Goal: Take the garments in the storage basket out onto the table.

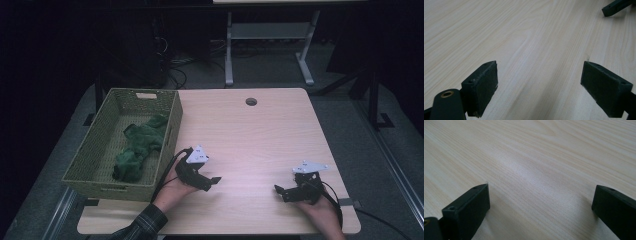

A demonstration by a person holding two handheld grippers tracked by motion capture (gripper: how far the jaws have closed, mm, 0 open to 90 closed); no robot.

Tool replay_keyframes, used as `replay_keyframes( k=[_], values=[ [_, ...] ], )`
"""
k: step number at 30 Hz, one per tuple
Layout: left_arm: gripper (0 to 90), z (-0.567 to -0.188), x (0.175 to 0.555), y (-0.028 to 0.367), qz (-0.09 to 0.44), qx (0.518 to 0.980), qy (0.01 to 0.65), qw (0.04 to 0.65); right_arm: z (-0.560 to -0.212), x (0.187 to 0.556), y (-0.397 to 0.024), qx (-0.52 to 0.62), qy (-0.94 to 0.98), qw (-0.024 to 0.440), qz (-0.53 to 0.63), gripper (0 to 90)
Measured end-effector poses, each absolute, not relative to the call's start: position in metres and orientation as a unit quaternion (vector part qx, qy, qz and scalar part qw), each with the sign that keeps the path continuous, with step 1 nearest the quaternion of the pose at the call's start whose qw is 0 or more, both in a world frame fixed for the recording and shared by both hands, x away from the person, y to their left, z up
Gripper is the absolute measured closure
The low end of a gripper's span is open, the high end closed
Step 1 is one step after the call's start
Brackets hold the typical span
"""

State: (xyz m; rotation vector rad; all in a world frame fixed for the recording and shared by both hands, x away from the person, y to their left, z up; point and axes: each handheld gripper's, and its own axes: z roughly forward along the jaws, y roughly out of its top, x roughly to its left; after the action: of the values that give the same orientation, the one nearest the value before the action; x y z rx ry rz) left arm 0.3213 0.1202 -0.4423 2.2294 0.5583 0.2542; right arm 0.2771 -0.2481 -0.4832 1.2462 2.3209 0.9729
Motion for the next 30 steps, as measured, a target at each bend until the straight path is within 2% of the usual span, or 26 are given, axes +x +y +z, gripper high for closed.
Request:
replay_keyframes(
  k=[30],
  values=[
    [13.7,-0.406,0.322,0.121,0.112,0.882,0.221,0.402,-0.483,0.277,-0.248,0.438,0.815,0.166,0.341,1.2]
  ],
)
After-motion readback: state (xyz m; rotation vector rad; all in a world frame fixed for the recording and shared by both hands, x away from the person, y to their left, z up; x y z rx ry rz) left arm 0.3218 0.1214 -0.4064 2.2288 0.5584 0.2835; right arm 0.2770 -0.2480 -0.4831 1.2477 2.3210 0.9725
